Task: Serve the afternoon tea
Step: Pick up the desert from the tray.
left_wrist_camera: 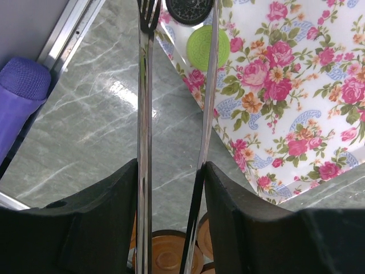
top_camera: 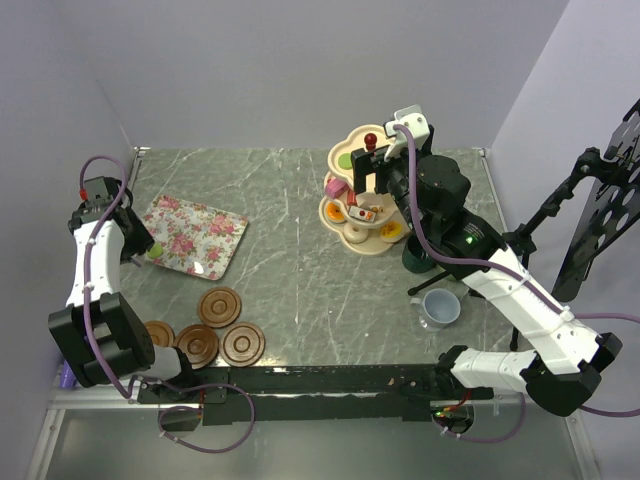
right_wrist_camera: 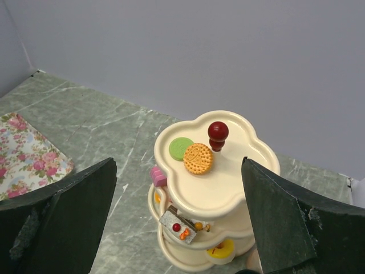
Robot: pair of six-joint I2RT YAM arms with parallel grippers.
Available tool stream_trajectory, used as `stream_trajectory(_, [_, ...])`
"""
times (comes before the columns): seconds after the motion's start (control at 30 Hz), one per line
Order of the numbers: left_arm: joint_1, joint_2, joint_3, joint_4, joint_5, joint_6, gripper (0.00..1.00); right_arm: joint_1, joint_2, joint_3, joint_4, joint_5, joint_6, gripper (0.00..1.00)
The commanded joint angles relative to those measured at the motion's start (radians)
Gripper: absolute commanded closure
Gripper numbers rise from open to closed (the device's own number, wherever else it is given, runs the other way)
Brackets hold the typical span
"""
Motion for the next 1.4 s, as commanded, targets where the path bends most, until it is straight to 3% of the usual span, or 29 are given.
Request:
stream_trajectory(0.0, [0.01, 0.009, -0.014, 0.056, 0.013, 0.022, 0.49, -0.007, -0.006, 0.019, 0.037, -0.006, 0.002, 0.04])
stream_trajectory(0.53, [0.017, 0.014, -0.021, 0.051, 0.021, 0.02, 0.56, -0.009, 0.005, 0.03, 0.03, -0.012, 0.005, 0.04])
stream_trajectory(1.37, [-0.012, -0.162, -0.005, 0.033, 0.142, -0.05, 0.61, -0.009, 0.01, 0.038, 0.019, -0.024, 0.02, 0.04])
